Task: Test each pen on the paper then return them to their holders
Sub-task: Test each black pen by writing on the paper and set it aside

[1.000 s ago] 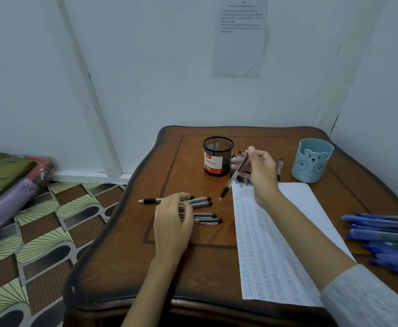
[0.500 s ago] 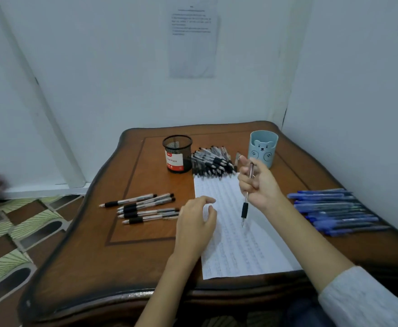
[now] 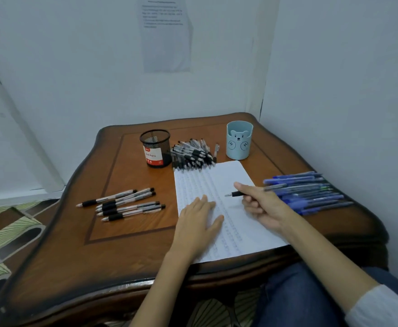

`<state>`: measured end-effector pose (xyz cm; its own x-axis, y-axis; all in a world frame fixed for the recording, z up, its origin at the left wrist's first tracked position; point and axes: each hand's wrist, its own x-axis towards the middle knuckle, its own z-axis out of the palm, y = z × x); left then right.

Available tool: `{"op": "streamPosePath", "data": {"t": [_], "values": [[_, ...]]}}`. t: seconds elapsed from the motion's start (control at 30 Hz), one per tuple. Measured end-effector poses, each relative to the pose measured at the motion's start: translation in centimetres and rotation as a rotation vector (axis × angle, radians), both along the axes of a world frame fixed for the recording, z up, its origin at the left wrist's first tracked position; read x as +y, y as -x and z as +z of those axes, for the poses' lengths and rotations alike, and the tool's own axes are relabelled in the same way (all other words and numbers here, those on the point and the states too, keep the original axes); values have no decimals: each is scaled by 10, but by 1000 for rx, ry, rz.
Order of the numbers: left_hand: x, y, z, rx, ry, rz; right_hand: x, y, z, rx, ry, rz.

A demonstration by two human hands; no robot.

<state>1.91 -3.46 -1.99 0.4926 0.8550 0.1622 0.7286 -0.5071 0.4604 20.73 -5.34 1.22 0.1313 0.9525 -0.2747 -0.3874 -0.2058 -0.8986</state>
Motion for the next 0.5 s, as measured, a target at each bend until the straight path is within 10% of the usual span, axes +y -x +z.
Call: {"op": "streamPosePath", "data": {"t": [0.5], "values": [[-4, 0, -4, -20, 5, -1, -44, 23, -19, -761, -234, -107]]}}
